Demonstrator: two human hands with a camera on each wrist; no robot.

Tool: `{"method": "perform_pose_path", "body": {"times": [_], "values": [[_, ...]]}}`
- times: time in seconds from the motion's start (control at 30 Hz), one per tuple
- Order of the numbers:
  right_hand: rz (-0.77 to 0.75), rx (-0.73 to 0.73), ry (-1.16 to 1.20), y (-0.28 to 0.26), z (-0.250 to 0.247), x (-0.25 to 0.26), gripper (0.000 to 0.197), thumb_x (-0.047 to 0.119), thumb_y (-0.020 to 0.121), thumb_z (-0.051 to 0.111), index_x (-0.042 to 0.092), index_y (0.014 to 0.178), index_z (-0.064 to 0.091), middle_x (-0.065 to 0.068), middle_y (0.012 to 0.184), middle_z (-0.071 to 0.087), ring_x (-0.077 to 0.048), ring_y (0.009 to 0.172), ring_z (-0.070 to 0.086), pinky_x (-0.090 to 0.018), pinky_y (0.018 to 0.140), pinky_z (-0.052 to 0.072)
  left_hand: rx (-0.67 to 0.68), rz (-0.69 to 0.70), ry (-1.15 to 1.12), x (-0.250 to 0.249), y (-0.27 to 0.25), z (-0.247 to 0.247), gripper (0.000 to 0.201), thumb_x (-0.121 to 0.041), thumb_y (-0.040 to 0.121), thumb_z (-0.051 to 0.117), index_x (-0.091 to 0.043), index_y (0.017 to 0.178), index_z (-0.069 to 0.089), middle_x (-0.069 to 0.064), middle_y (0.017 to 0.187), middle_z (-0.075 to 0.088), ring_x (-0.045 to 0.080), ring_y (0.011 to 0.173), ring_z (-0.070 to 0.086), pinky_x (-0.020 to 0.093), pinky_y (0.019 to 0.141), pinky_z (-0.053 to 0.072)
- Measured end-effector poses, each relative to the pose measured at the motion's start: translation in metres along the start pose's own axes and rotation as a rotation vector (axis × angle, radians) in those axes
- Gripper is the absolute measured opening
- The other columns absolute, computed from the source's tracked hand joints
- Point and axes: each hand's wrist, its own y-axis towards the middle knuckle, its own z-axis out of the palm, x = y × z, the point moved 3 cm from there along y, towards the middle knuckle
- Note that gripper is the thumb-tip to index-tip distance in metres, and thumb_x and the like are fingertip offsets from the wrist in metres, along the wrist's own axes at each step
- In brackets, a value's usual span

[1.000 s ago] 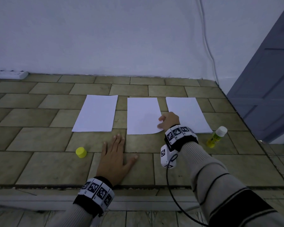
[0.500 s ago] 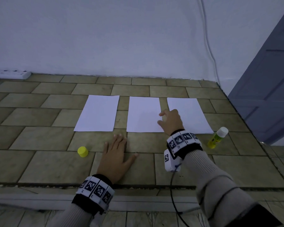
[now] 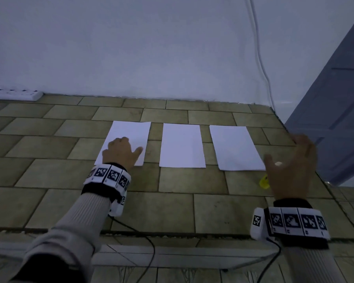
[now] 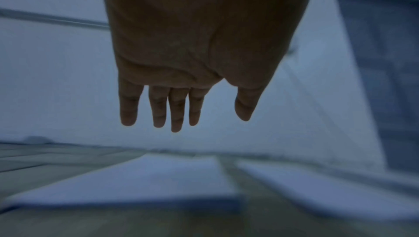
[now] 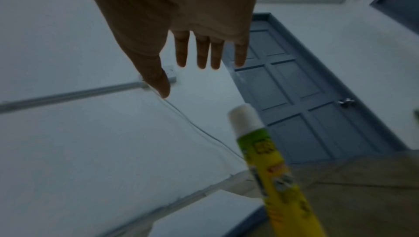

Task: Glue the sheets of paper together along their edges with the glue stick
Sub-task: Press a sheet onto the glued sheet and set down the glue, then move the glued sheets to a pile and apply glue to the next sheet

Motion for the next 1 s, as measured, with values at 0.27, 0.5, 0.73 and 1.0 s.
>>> {"method": "perform_pose_path", "body": {"times": [0.27,0.5,0.73,1.0], "values": [[0.556,0.171,0.250,-0.020,0.012,-0.043,0.069,0.013,0.077,0.077,-0.006,0.129,0.036,-0.013,0.109,0.051,-0.033,0.109,0.054,-0.035,0.079,0.041,0.191,-0.118,0.186,0.017,0.020,0.035,0.076,-0.065,0.083,0.059,-0.005,0.129,0.047,0.018,0.131,0.047,0.038,0.124,0.045,0.053,0.101,0.043],[0.594,0.306,0.219,-0.031,0.027,-0.059,0.050,0.012,0.086,0.066,0.001,0.129,0.043,-0.019,0.125,0.052,-0.034,0.113,0.051,-0.045,0.092,0.041,0.085,-0.039,0.117,0.024,0.022,0.029,0.059,-0.058,0.095,0.045,-0.003,0.114,0.054,0.017,0.113,0.060,0.031,0.099,0.057,0.037,0.079,0.046],[0.569,0.359,0.153,-0.031,0.031,-0.063,0.038,0.007,0.090,0.059,0.000,0.125,0.045,-0.020,0.125,0.053,-0.036,0.114,0.051,-0.043,0.089,0.041,-0.163,0.082,-0.185,0.006,-0.006,-0.008,0.063,-0.051,0.091,0.058,-0.008,0.135,0.045,0.017,0.132,0.052,0.037,0.115,0.053,0.045,0.090,0.044],[0.545,0.385,0.146,-0.030,0.031,-0.068,0.042,0.005,0.087,0.064,-0.001,0.125,0.047,-0.020,0.127,0.054,-0.035,0.115,0.053,-0.044,0.090,0.043,0.194,0.639,-0.164,-0.042,-0.065,0.003,0.077,-0.060,0.075,0.070,-0.030,0.140,0.044,-0.003,0.159,0.024,0.012,0.148,0.011,0.029,0.116,0.015]]}}
